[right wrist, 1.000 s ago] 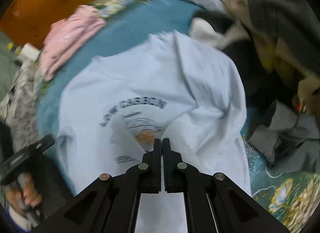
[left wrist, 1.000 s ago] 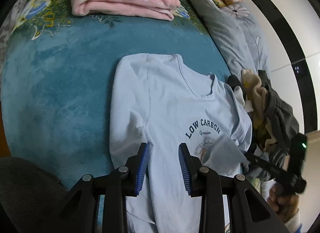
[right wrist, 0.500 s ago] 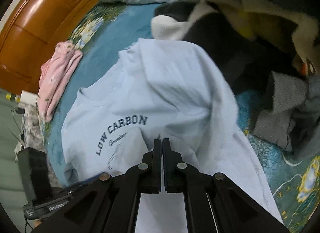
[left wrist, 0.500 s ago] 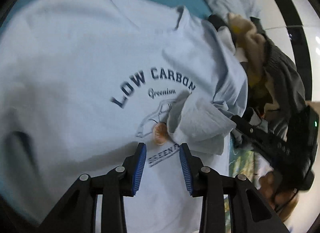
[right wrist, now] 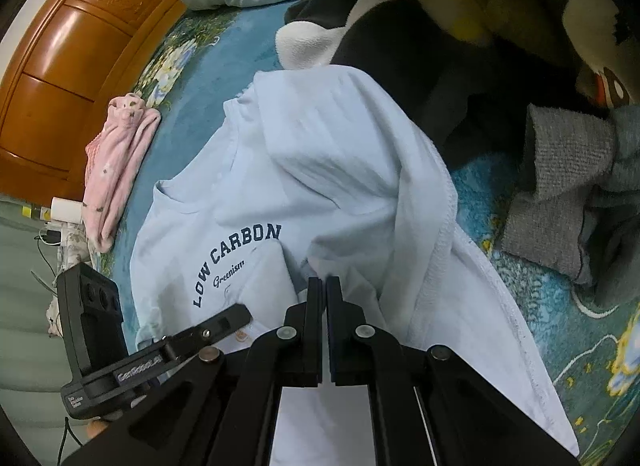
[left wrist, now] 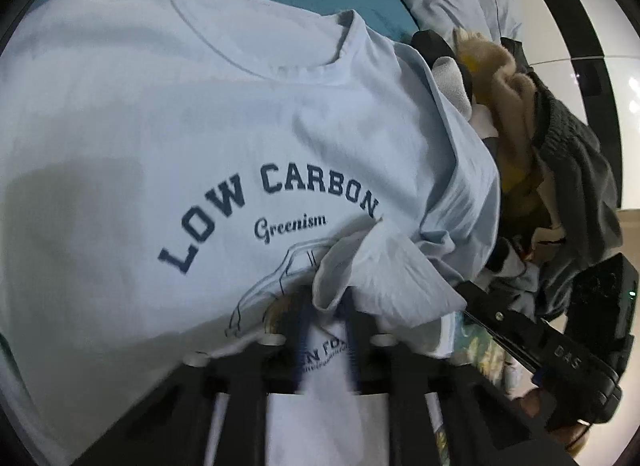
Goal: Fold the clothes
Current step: 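Grasp the t-shirt sleeve with the right gripper and fold it across the chest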
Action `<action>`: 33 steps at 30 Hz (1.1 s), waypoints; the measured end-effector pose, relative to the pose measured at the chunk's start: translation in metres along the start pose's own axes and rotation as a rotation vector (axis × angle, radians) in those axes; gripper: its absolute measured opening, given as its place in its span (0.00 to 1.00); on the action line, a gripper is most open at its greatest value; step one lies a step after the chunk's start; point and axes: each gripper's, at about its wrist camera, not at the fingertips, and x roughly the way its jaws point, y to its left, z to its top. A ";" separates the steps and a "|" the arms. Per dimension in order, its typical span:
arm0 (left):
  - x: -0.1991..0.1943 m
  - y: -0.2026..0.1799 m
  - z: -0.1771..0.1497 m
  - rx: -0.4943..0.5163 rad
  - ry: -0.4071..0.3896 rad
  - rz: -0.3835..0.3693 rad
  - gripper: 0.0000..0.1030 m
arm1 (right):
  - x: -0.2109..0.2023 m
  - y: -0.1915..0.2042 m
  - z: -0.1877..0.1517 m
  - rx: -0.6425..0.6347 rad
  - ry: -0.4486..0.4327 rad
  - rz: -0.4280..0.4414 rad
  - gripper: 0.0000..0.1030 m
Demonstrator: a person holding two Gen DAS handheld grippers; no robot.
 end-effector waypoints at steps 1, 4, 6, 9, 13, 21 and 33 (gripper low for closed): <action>-0.008 -0.003 -0.002 0.023 -0.022 0.011 0.04 | -0.001 0.001 0.000 -0.003 -0.005 0.001 0.02; -0.038 -0.011 -0.008 0.103 -0.102 0.038 0.04 | -0.007 0.006 -0.001 -0.030 -0.034 0.011 0.02; -0.057 -0.017 -0.012 0.156 -0.156 0.057 0.04 | -0.014 0.011 -0.001 -0.053 -0.055 0.020 0.02; -0.089 0.010 -0.017 0.113 -0.239 0.105 0.04 | -0.031 0.021 0.002 -0.101 -0.101 0.058 0.26; -0.131 0.049 -0.022 0.045 -0.350 0.172 0.04 | -0.040 0.037 0.023 -0.187 -0.170 -0.022 0.40; -0.139 0.059 -0.038 0.051 -0.383 0.168 0.04 | 0.001 0.102 0.085 -0.426 -0.101 -0.279 0.41; -0.147 0.064 -0.039 0.032 -0.423 0.135 0.04 | 0.109 0.111 0.133 -0.404 0.089 -0.610 0.15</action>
